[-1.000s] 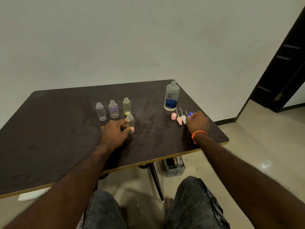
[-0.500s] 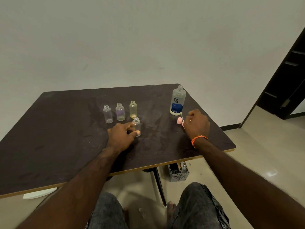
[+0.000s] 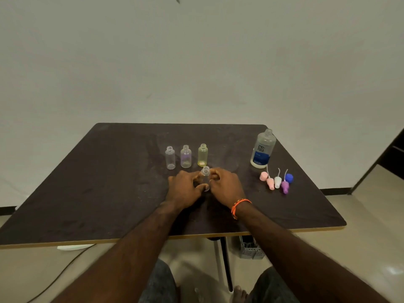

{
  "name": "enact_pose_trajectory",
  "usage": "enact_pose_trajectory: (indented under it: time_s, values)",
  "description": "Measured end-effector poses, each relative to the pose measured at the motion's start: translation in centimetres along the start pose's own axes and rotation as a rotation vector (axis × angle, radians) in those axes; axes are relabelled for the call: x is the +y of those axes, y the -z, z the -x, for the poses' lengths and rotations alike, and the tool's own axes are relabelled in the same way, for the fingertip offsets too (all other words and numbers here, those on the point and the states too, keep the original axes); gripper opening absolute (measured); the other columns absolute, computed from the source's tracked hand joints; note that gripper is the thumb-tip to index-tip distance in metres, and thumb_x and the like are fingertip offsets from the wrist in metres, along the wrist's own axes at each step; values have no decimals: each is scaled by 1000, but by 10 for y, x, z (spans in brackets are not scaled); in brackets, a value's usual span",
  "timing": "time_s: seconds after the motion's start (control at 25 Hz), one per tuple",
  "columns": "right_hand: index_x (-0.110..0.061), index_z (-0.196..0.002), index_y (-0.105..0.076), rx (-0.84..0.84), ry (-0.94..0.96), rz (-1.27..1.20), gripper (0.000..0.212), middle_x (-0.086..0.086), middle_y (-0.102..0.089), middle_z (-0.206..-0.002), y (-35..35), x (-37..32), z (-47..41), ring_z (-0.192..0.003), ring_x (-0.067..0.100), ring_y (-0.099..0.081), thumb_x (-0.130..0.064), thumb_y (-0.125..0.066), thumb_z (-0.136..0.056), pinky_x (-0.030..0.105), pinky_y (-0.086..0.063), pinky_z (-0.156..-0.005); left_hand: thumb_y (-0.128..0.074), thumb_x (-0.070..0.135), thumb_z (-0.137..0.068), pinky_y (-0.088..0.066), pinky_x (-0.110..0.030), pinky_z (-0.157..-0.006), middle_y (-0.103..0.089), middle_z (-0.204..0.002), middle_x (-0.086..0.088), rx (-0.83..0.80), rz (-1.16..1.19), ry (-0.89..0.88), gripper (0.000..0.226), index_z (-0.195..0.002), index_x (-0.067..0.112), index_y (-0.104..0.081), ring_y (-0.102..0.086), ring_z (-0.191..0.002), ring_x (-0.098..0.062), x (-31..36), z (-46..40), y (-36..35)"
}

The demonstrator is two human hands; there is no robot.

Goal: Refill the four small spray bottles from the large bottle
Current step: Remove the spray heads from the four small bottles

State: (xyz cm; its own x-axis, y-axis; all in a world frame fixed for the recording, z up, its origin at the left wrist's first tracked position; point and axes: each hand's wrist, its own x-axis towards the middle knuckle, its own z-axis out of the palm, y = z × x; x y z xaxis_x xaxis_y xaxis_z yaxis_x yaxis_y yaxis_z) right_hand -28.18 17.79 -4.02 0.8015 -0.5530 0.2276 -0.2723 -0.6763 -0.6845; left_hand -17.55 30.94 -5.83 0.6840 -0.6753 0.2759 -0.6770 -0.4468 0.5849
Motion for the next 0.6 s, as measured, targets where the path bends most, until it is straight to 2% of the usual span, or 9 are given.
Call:
enact_pose_trajectory:
  time_s: [0.08, 0.2, 0.28, 0.36, 0.4, 0.52, 0.6]
  values:
    - [-20, -116, -71, 5, -7, -47, 33, -6, -74, -105, -10, -4, 0, -93, 3, -68, -11, -57, -87, 24, -56, -87, -75, 45, -87, -42, -46, -97, -73, -84, 20, -23, -15, 5, 9, -89, 40, -67, -66, -92, -5, -5, -1, 7]
    - [-17, -116, -70, -11, -2, -102, 32, -8, -72, -102, -20, -9, 1, -83, -6, -63, -7, -58, -88, 5, -50, -74, -75, 44, -86, -46, -50, -97, -70, -79, 23, -16, -20, 9, 11, -84, 41, -65, -66, -88, -2, -17, 0, 12]
    - [-18, -116, -70, -5, 3, -116, 32, -7, -73, -105, -25, -11, 1, -90, -1, -66, -8, -58, -89, 14, -54, -81, -75, 45, -87, -47, -52, -98, -71, -80, 24, 12, -21, 12, 10, -90, 37, -70, -66, -88, -1, -22, 3, 11]
    - [-18, -117, -69, -5, -2, -108, 30, -3, -74, -108, -26, -10, -1, -96, 6, -68, -11, -58, -90, 27, -58, -87, -74, 46, -89, -45, -54, -101, -72, -85, 22, 22, -41, 21, 17, -102, 35, -74, -64, -91, -2, -20, 3, 10]
    - [-17, -118, -69, -10, -6, -105, 30, -2, -74, -108, -25, -9, -1, -97, 7, -69, -11, -58, -91, 28, -58, -87, -73, 50, -90, -44, -54, -102, -73, -88, 21, 24, -48, 19, 24, -108, 35, -74, -64, -93, -2, -19, 4, 11]
    - [-14, -121, -68, 30, -4, -79, 33, 0, -73, -107, -14, -4, -1, -97, 9, -68, -8, -56, -91, 28, -56, -90, -73, 67, -82, -40, -51, -106, -74, -115, 14, 37, -72, 30, 65, -137, 35, -63, -62, -117, -11, -15, 6, 21]
    - [-15, -121, -68, 64, -17, -79, 35, -3, -72, -103, 0, 2, -2, -95, 7, -67, -7, -55, -90, 28, -55, -91, -71, 75, -79, -34, -49, -106, -70, -129, 11, 97, -67, 37, 83, -148, 32, -56, -54, -129, -15, -10, 3, 32]
